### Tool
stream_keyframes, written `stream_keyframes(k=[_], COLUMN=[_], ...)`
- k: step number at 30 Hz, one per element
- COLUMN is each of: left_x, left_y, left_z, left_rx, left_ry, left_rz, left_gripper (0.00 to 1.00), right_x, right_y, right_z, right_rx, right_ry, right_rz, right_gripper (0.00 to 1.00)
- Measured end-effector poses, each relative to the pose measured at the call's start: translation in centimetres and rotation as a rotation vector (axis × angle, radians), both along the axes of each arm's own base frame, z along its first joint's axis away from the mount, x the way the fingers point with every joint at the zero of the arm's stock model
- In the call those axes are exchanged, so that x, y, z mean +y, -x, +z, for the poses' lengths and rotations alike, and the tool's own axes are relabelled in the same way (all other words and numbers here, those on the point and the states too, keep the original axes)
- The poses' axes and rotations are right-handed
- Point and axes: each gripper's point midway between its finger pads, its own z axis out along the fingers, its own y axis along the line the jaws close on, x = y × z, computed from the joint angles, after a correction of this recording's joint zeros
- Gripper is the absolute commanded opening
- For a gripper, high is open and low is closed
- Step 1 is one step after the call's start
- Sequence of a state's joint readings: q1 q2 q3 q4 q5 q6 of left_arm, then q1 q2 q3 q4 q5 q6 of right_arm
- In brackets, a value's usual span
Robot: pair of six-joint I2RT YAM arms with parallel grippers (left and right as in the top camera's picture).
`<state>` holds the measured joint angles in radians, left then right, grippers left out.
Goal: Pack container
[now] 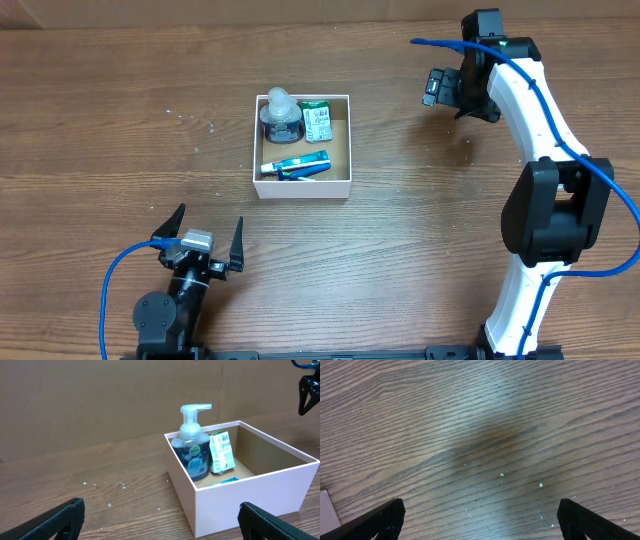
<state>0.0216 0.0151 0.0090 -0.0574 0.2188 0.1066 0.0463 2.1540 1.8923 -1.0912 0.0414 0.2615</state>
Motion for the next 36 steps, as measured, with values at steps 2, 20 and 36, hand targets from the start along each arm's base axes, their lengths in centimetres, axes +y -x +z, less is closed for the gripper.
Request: stream_keyframes(k=[2, 20, 36], left_x=[0.06, 0.12, 0.12], left_y=[-0.01, -0.02, -0.02], left_z=[0.01, 0.01, 0.01], left_rx=[0.000, 0.000, 0.000], left_ry=[0.000, 0.000, 0.000], left_rz=[0.003, 0.007, 0.007], left_gripper=[1.00, 1.00, 1.00], right_x=[0.00, 0.00, 0.04], right_y=[0.01, 0.00, -0.65], right_z=[0.00, 0.00, 0.19], right_rx=[0.000, 0.000, -0.027], right_ry=[0.000, 0.000, -0.002], right_rz=[0.000, 0.000, 0.000], right_gripper=[1.00, 1.00, 1.00])
